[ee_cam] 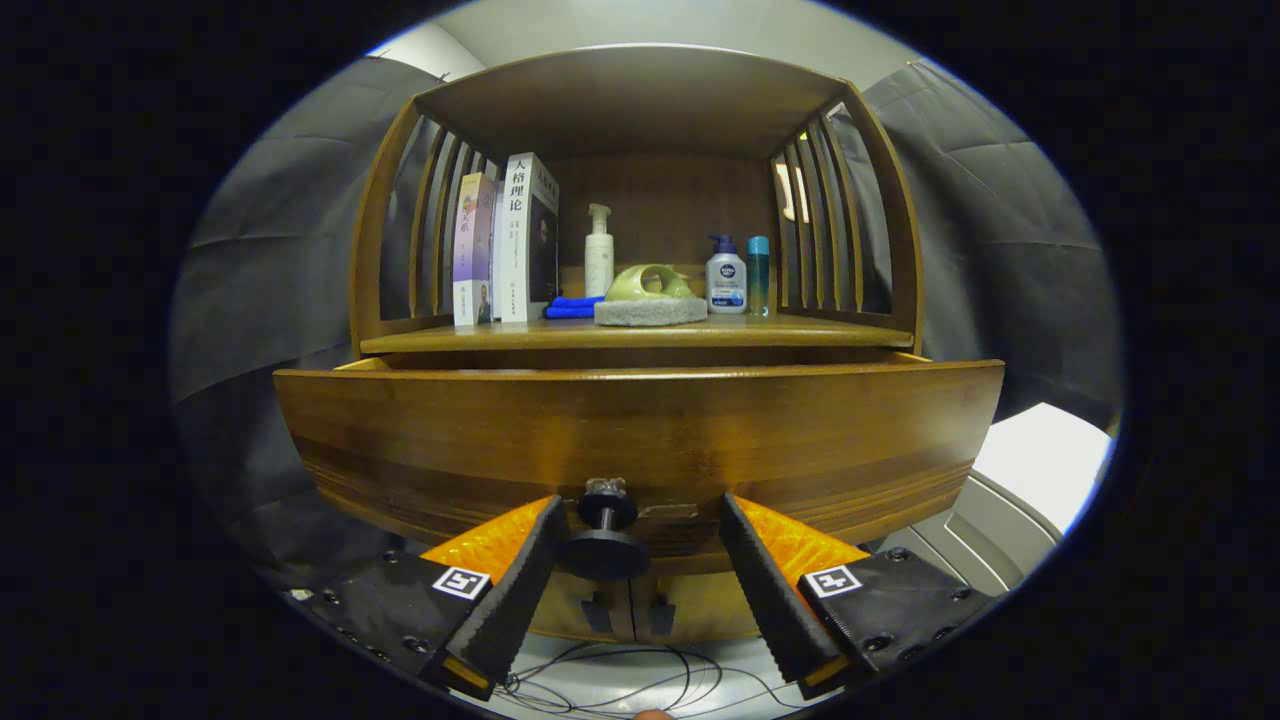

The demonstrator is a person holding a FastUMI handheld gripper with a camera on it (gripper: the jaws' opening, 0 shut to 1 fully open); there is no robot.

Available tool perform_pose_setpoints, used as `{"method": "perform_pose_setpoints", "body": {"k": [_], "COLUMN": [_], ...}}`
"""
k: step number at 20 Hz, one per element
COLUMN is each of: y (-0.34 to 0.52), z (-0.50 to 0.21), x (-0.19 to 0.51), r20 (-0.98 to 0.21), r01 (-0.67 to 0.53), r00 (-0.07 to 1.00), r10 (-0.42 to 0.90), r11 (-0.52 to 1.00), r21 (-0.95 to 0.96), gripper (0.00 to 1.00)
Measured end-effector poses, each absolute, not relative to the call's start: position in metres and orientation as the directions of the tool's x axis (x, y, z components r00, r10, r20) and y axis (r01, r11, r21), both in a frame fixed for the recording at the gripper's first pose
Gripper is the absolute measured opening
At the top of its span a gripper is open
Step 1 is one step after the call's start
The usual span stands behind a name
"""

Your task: Pull open the drawer, take out the items inside it, and place them on the countertop above the cabinet.

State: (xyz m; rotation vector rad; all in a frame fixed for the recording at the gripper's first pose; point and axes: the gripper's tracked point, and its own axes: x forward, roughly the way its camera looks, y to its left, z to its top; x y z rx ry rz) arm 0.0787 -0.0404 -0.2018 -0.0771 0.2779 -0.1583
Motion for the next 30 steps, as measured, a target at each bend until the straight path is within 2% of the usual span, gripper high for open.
{"method": "perform_pose_setpoints", "body": {"k": [23,30], "y": [-0.050,-0.047], "z": [-0.204,-0.199], "x": [0.167,0.161], "r20": [-0.248,-0.236], "r01": [0.156,0.140], "r00": [0.953,0.959], "r10": [-0.176,-0.156], "r11": [0.983,0.987], "r21": [-0.099,-0.083], "gripper": [0.98,0.98]}}
